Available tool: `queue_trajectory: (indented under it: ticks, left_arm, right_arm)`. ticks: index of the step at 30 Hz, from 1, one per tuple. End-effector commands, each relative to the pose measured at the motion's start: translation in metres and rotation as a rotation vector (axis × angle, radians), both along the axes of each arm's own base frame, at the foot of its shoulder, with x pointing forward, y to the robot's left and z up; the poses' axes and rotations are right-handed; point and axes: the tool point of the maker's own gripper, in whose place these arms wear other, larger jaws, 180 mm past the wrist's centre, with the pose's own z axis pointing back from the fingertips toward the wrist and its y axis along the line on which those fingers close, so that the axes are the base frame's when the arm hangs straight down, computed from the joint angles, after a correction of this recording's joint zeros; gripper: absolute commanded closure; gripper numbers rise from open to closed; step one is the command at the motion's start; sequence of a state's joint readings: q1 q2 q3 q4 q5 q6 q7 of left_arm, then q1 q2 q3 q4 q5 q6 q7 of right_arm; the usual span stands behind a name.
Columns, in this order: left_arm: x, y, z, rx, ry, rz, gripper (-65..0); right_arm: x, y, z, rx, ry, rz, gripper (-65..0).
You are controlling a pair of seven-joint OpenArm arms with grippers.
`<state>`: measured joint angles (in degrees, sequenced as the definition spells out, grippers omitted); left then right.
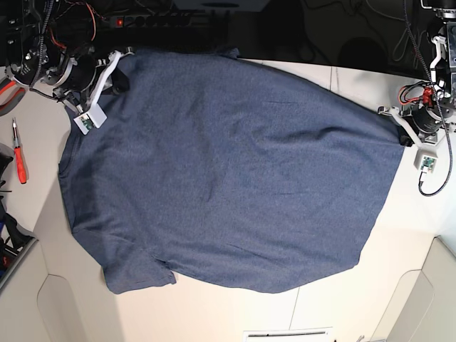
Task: Layout the t-shirt on the table in an organized manner, then fold the t-shirt properly
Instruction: 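Pull the shirt with both grippers to stretch it flat, then release the shirt and lift both grippers away from it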
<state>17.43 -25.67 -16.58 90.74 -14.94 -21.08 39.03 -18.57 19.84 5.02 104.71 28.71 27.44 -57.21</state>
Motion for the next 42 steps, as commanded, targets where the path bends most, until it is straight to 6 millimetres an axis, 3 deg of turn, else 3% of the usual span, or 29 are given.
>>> queue_trajectory:
  ticks: [1, 3, 4, 11, 15, 16, 19, 23, 27, 30, 33, 38, 42]
  left_arm:
    - [0.004, 0.002, 0.007, 0.009, -0.018, -0.021, -15.6]
    - [0.004, -0.001, 0.006, -0.001, -0.019, -0.025, -25.3]
    - [0.004, -0.003, 0.005, -0.004, -0.021, -0.025, -26.9]
    - [0.006, -0.004, 0.007, -0.007, -0.031, -0.025, -26.8]
    - [0.018, -0.007, 0.016, -0.024, -0.101, -0.034, -26.2]
    - [0.022, -0.008, 0.018, -0.028, -0.115, -0.034, -22.3]
    - [0.039, -0.011, 0.03, -0.038, -0.17, -0.035, -2.1]
    - [0.073, -0.019, 0.055, -0.057, -0.282, -0.044, 0.0]
    - [0.109, -0.037, 0.076, -0.123, -0.352, -0.07, 0.0]
    - [0.133, -0.059, 0.073, -0.189, -0.344, -0.119, 0.0]
    - [0.149, -0.08, 0.05, -0.243, -0.269, -0.179, 0.0]
    - [0.176, -0.092, 0.016, -0.285, -0.172, -0.2, 0.0]
    - [0.2, -0.104, 0.016, -0.346, -0.179, -0.2, 0.0]
  right_arm:
    - [0.007, 0.0, 0.008, 0.01, -0.036, -0.002, 0.0]
    - [0.011, 0.001, 0.01, 0.02, -0.056, -0.008, 0.0]
    - [0.013, 0.002, 0.011, 0.027, -0.069, -0.011, 0.0]
    - [0.028, 0.004, 0.018, 0.036, -0.109, -0.018, 0.0]
    - [0.052, 0.008, 0.032, 0.067, -0.2, -0.031, 0.0]
    - [0.061, 0.01, 0.039, 0.081, -0.237, -0.038, 0.0]
    - [0.092, 0.02, 0.062, 0.135, -0.356, -0.058, 0.0]
    - [0.132, 0.029, 0.09, 0.154, -0.493, -0.102, 0.0]
    - [0.168, 0.019, 0.102, 0.084, -0.576, -0.225, 0.0]
    - [0.19, 0.005, 0.092, 0.024, -0.58, -0.31, 0.0]
    - [0.204, -0.012, 0.064, -0.047, -0.54, -0.354, 0.0]
    - [0.209, -0.023, 0.013, -0.069, -0.422, -0.384, 0.0]
    - [0.209, -0.026, 0.007, -0.071, -0.429, -0.405, 0.0]
